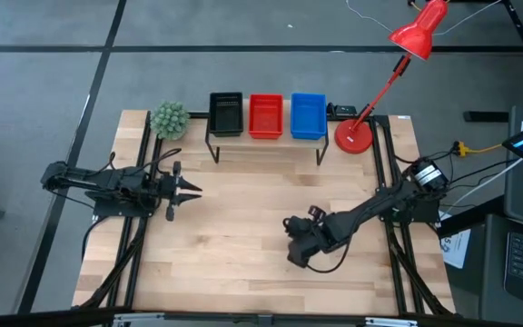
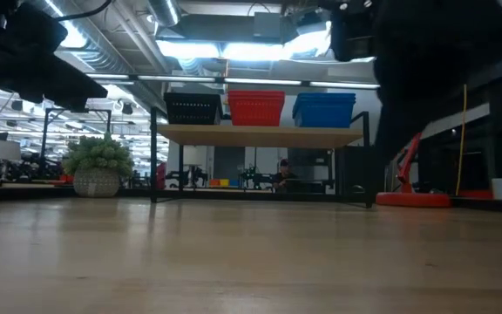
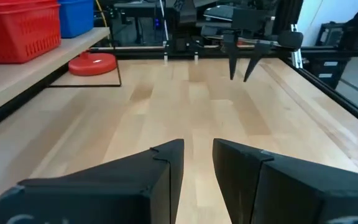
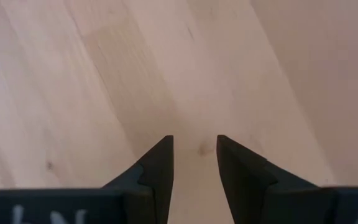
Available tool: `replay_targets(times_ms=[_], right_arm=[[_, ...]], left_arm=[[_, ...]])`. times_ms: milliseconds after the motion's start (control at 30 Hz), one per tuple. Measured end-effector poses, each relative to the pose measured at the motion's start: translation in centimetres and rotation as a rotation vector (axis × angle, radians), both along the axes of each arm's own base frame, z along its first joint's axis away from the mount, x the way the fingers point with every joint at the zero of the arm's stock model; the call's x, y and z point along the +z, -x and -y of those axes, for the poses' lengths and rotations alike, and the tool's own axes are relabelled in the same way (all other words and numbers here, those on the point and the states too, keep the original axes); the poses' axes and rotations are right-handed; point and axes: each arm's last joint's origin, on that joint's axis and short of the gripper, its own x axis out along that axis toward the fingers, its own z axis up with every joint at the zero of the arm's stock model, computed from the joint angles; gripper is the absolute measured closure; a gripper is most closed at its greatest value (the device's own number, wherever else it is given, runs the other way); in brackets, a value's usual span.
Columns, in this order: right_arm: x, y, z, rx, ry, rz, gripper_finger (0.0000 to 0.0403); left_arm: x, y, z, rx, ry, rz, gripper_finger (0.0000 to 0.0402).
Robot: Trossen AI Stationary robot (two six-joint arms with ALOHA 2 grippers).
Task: Stack baskets on shelf by color
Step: Return to Home Position
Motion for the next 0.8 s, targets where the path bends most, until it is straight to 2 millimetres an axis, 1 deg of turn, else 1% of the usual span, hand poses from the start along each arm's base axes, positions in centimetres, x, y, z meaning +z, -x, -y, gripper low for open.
replay_targets(times_ms=[100, 200, 333, 533, 800], right_arm=[[0.0, -0.4, 0.7, 0.062, 0.030, -0.008, 0.0281], [0.0, -0.7, 1.1, 0.088, 0.046, -0.008, 0.0281], [0.1, -0.8, 1.0, 0.174, 0.069, -0.008, 0.0281], [0.1, -1.1, 1.0, 0.307, 0.059, -0.023, 0.0281], [-0.2, -0.8, 1.7, 0.360, 0.099, -0.082, 0.0281]], left_arm=[[0.1, 0.0, -0.1, 0.045, 0.047, 0.014, 0.0324], [0.1, 0.0, -0.2, 0.068, 0.056, 0.017, 0.0324], [0.1, 0.0, -0.2, 0.066, 0.058, 0.018, 0.0324], [0.1, 0.0, -0.2, 0.066, 0.058, 0.018, 0.0324], [0.1, 0.0, -0.2, 0.066, 0.058, 0.020, 0.0324]])
